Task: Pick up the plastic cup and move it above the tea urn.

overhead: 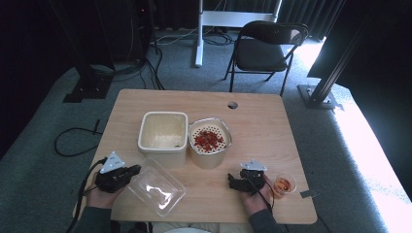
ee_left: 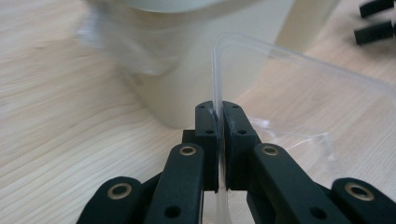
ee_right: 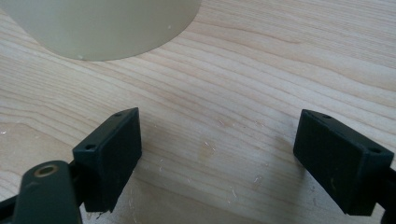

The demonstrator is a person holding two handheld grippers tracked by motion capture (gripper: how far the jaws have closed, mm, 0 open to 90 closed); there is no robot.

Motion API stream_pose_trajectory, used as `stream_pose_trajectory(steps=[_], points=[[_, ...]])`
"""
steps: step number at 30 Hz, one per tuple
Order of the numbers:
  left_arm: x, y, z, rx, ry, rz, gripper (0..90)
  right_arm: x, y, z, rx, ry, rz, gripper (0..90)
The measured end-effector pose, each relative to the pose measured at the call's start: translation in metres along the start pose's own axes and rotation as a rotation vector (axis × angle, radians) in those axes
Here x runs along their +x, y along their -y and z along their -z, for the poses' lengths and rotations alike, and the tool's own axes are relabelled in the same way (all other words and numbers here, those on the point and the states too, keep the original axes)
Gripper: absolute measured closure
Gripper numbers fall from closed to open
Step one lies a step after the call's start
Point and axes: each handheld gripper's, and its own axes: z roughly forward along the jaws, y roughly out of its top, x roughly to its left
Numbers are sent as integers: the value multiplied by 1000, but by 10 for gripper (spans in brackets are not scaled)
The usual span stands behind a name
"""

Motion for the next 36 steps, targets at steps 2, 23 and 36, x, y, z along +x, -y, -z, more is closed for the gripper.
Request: stream_pose_trajectory(steps=[2,23,36], points=[[5,2,10,-6,-28,8,873,0,0,0,0,0,0,147],[58,-14,77,-120,-167,98,875,0,0,0,0,-1,0,146],[79,-48,105,-161,-239,114,875,0,0,0,1,-1,1,146]])
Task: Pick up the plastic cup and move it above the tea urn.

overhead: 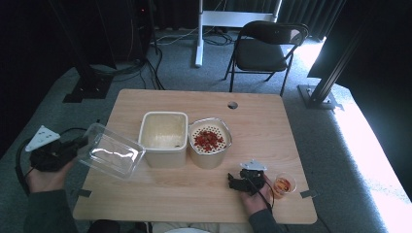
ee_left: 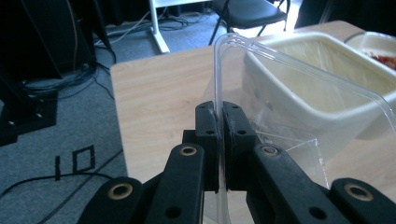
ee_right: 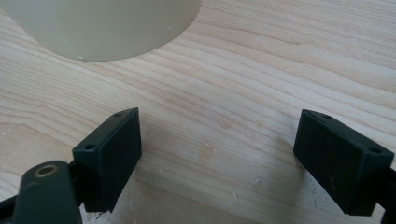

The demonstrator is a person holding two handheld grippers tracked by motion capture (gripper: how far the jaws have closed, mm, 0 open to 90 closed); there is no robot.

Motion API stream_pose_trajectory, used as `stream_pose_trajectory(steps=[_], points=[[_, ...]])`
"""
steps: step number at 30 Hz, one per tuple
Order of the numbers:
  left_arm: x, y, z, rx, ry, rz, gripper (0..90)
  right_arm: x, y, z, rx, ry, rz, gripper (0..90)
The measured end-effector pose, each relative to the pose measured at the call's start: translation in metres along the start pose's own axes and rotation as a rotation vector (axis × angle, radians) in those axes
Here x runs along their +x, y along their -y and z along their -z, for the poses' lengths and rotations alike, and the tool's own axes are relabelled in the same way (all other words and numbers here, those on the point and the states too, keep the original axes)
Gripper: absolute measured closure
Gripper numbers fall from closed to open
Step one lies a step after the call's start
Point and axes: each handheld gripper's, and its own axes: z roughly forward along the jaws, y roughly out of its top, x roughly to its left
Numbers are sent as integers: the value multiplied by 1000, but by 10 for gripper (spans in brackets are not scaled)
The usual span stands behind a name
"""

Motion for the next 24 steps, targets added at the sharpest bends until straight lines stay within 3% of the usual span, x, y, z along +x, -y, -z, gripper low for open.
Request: stream_pose_trajectory(steps=[10,24], points=[[5,-33,0,-42,-12,1,875,0,0,0,-1,-1,1,146],[-13,-71,-30,-52,32,-14,875,0,-1,0,0,-2,0,146]])
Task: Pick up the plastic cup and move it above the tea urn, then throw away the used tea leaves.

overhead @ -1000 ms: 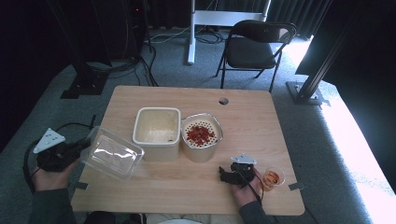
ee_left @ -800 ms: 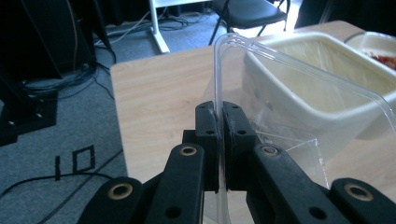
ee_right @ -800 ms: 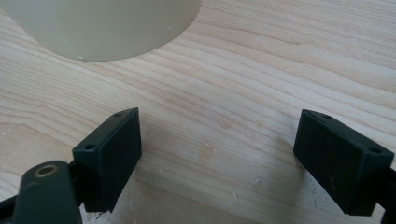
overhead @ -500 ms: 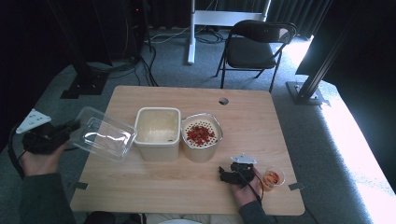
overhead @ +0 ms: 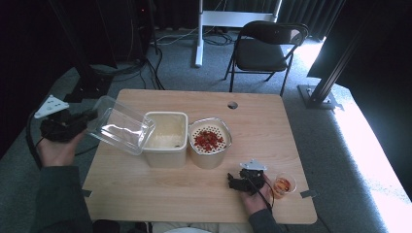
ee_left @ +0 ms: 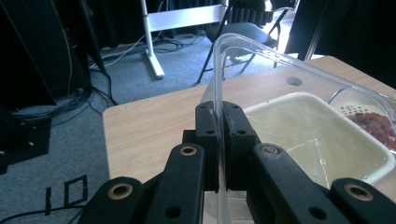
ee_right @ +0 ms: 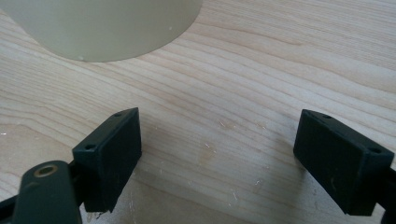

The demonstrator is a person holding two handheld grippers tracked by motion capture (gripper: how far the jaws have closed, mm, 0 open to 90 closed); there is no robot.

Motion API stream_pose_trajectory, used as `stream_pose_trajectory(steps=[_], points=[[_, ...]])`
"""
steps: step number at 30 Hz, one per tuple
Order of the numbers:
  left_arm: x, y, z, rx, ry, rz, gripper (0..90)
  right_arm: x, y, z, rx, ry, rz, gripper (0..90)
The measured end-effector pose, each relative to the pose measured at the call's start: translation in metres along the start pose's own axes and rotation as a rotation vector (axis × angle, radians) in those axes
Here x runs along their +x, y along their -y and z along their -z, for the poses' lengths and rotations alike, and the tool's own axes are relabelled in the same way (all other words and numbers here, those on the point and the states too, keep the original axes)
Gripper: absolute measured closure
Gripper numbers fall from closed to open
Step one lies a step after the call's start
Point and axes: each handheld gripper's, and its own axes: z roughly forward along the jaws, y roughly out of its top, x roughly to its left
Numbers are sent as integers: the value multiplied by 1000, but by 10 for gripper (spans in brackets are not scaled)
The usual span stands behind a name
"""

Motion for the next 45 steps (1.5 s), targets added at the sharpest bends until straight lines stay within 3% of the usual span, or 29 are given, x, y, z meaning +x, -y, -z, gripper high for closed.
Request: stream_pose_trajectory(steps=[10,17,19,21,22,23,24,35,45], points=[[-16,-17,-46,39,-13,3,872,0,0,0,-1,0,0,146],[-24,-23,-69,78,-49,1,869,0,0,0,-2,0,2,146],[-27,-24,-73,67,-25,2,842,0,0,0,-2,0,2,146],[-28,-25,-74,68,-23,-2,720,0,0,0,-1,-1,3,146],[-31,-26,-76,67,-21,-12,720,0,0,0,-1,-1,3,146],[-31,-26,-76,64,-18,-14,641,0,0,0,-2,-1,3,146],[-31,-25,-75,60,-15,-16,622,0,0,0,-2,-1,3,146],[-30,-11,-73,61,-9,-17,551,0,0,0,-1,-1,3,146],[-40,23,-63,43,-14,-28,477,0,0,0,-1,-7,10,159]])
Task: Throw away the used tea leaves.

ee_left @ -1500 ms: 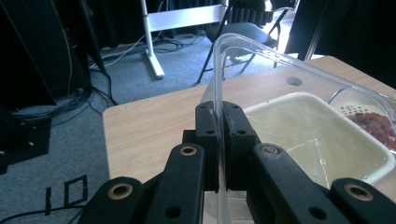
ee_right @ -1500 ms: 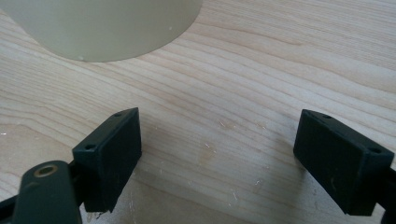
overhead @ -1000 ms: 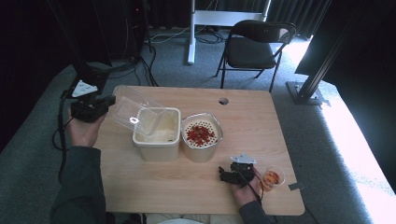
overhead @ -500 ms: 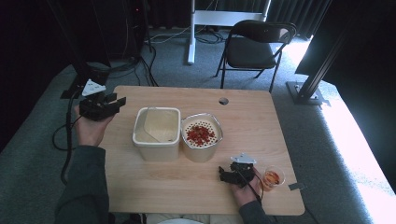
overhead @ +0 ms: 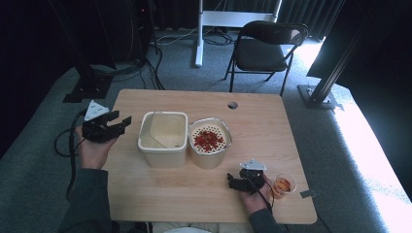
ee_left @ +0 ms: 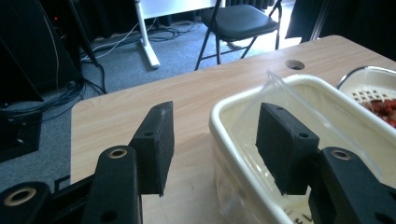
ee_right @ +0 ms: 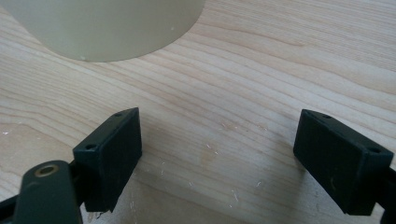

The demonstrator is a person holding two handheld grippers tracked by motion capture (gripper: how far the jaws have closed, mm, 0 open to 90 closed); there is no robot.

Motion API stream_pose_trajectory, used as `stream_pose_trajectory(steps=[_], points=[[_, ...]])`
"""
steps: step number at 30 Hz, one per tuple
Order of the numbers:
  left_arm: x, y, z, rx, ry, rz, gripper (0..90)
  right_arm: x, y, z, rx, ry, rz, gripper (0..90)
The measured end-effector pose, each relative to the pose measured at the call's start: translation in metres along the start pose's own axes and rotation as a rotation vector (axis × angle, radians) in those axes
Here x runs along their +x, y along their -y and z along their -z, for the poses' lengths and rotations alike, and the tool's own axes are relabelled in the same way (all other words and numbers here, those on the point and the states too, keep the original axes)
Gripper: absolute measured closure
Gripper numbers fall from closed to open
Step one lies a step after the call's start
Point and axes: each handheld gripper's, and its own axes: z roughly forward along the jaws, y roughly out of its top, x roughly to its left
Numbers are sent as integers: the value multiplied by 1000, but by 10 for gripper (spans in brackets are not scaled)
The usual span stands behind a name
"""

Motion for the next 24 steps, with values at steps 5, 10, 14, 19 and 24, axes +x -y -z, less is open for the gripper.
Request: stream_pose_trajectory(steps=[5,10,14,19,24], points=[[-6,19,10,-25,-4,8,476,4,-1,3,20,-18,15,210],[-13,39,20,-32,0,15,476,16,-5,15,1,-101,61,184],[-21,56,24,-29,8,9,476,29,-14,42,-83,-122,140,169],[-26,70,25,-11,11,9,476,32,-25,82,-177,-100,207,160],[-29,72,25,-13,12,12,476,12,-28,113,-212,-44,224,143]])
